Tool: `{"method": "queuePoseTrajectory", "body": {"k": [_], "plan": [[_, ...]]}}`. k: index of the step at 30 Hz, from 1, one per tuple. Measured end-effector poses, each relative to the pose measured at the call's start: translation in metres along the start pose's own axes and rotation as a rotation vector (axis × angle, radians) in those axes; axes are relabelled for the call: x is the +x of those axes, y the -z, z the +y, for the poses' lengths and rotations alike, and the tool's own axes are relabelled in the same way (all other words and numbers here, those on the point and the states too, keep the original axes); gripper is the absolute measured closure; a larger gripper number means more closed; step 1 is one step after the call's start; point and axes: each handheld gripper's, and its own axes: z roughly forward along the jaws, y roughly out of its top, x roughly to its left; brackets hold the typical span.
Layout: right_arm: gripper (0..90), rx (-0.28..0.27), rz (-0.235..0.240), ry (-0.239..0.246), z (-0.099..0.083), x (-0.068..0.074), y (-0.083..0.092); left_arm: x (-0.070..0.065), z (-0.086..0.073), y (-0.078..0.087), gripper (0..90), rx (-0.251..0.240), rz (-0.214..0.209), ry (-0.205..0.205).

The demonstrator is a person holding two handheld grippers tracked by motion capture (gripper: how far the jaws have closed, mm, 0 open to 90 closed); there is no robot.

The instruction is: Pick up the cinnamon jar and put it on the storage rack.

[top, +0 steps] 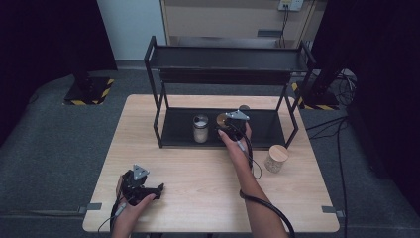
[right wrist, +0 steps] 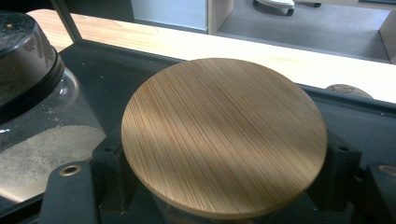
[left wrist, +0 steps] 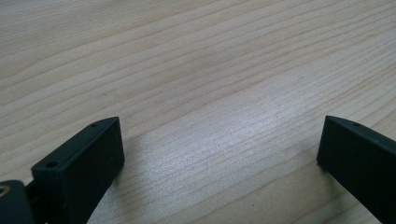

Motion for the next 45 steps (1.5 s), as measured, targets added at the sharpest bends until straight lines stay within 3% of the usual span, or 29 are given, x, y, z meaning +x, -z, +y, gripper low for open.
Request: {"method": "queuePoseTrajectory", "body": {"k": [8,17,26,39,45], "plan": [[18.4,0.003,0.0,-0.005,0.002,-0.002,0.003,0.0,0.0,0.0,0.0,0.0,0.0,0.0],[8.5,0.021,0.008,-0.015,0.005,-0.01,0.019,0.0,0.0,0.0,0.0,0.0,0.0,0.0],[7.6,0.019,0.021,0.003,0.006,-0.011,0.035,0.0,0.0,0.0,0.0,0.0,0.0,0.0],[4.8,0.027,0.054,-0.009,0.008,-0.009,0.058,0.0,0.0,0.0,0.0,0.001,-0.003,0.001],[4.2,0.052,0.054,0.019,0.012,-0.005,0.068,0.001,0.0,0.0,0.0,0.001,-0.003,0.001]]}}
